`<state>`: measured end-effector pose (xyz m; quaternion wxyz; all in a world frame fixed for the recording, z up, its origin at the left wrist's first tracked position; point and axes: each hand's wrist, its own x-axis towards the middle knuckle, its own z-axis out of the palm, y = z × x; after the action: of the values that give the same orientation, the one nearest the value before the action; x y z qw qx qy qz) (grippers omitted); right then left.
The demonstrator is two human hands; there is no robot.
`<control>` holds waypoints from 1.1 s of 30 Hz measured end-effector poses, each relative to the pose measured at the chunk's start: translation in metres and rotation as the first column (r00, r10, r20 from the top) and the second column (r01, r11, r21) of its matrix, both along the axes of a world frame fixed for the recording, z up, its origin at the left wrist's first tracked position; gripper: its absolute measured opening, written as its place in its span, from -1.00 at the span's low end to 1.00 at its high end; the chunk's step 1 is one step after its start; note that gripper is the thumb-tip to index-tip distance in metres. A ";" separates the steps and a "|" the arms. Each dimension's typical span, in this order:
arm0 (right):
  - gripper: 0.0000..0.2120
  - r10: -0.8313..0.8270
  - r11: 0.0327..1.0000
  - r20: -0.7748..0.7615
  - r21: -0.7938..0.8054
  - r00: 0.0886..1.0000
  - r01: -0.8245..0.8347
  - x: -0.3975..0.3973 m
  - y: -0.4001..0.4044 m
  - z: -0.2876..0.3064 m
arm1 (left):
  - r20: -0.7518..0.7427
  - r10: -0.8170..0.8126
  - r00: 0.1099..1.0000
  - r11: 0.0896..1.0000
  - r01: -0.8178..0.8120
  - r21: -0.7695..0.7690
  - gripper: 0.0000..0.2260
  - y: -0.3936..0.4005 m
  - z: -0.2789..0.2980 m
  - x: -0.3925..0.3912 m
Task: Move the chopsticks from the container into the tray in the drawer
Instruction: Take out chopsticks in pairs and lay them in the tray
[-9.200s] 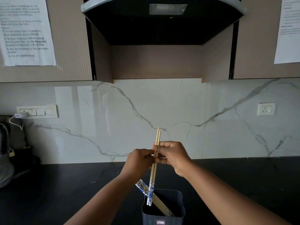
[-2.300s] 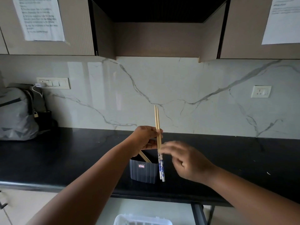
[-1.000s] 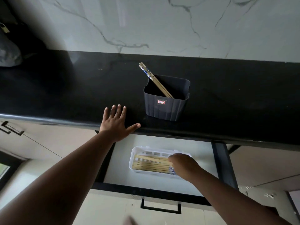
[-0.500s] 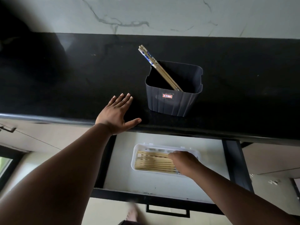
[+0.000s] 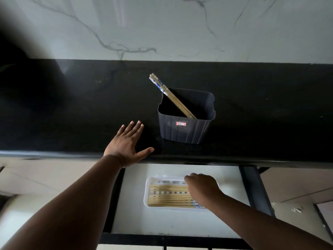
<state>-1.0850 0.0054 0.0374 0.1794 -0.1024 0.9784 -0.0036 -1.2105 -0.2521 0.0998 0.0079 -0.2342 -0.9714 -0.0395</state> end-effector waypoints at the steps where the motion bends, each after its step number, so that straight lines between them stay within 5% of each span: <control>1: -0.83 -0.016 1.000 -0.025 -0.020 1.000 0.016 0.000 -0.003 0.011 | 0.005 0.004 1.000 1.000 -0.004 -0.004 -0.07 0.001 0.000 0.000; 10: -0.77 -0.233 0.926 -0.090 -0.325 0.968 0.192 -0.028 -0.046 0.170 | 0.043 0.050 0.998 0.999 -0.050 0.002 0.01 0.003 -0.001 -0.001; 13: -0.72 -0.375 0.824 -0.003 -0.460 0.927 0.331 -0.045 -0.051 0.214 | 0.049 0.040 0.998 0.999 -0.040 0.001 0.02 0.002 -0.001 -0.002; 16: -0.74 -0.491 0.746 -0.074 -0.550 0.868 0.375 -0.065 -0.055 0.240 | 0.065 0.035 0.997 0.999 -0.035 -0.001 0.01 0.002 -0.001 -0.002; 21: -0.90 -0.471 0.863 -0.364 -0.380 0.804 0.334 -0.095 -0.062 0.242 | 0.104 0.022 0.994 1.000 -0.021 -0.012 -0.01 0.001 0.001 -0.003; 33: -0.82 -0.421 0.906 -0.347 -0.124 0.838 0.404 -0.149 -0.069 0.207 | 0.129 0.053 0.990 0.998 -0.049 -0.033 -0.01 0.002 0.002 -0.003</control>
<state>-1.2344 -0.0633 0.2446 -0.0135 0.1078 0.9931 -0.0453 -1.2132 -0.2505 0.1015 -0.0576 -0.2062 -0.9760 -0.0400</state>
